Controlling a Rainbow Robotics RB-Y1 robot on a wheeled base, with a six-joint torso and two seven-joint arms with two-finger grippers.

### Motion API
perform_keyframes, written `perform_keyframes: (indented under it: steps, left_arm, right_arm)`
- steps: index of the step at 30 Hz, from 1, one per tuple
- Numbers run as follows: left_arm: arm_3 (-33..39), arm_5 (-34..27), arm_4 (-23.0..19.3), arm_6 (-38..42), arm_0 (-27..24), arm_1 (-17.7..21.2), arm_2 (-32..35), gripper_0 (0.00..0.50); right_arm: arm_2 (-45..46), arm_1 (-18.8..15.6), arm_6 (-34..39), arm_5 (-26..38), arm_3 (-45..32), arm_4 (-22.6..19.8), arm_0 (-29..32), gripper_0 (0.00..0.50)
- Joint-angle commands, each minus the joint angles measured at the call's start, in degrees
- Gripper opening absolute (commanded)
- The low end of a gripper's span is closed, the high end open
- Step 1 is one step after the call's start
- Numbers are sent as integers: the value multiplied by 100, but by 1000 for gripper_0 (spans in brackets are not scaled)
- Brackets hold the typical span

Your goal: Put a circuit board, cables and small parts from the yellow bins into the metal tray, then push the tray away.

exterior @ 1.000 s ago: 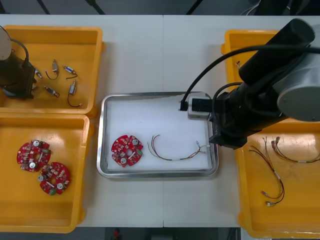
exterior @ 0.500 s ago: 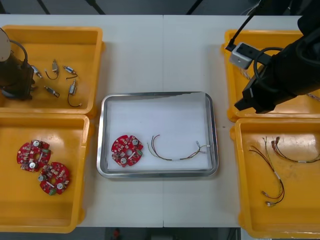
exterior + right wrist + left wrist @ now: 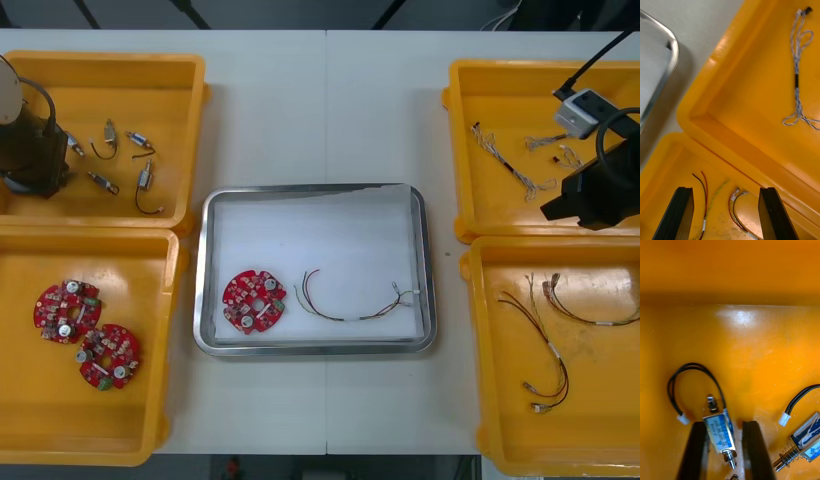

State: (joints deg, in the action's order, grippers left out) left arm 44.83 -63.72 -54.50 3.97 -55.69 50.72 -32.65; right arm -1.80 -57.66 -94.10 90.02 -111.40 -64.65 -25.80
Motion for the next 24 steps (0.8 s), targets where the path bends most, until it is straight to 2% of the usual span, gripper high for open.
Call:
perform_keyframes:
  steps: [1, 2, 5, 6, 11, 15, 19, 24]
  left_arm:
    - [-1, 52, 62, -511, -47, -27, -57, 98]
    - [-10, 52, 53, -520, -38, -27, -48, 71]
    - [-10, 44, 44, -529, -38, -27, -48, 41]
    - [-10, 44, 44, -538, -38, -27, -48, 7]
    - [-10, 17, 27, -599, -30, -27, -48, 0]
    - [122, -141, 9, -713, -30, 79, -48, 0]
    - [395, -440, 27, -819, -47, 237, -48, 0]
    - [887, -1002, 9, -960, -118, 500, -57, 0]
  right_arm:
    - [180, -307, 173, 7, 347, 277, 22, 500]
    - [180, -299, 155, -28, 453, 330, 22, 500]
    - [171, -307, 120, -169, 663, 339, 22, 500]
    - [171, -299, 94, -292, 769, 313, 22, 500]
    - [180, -299, 23, -468, 918, 365, 13, 500]
    - [162, -290, -117, -714, 1103, 576, -22, 500]
    - [118, -281, -636, -898, 1446, 576, -110, 500]
    - [-119, -281, -1453, -951, 2114, 488, -523, 500]
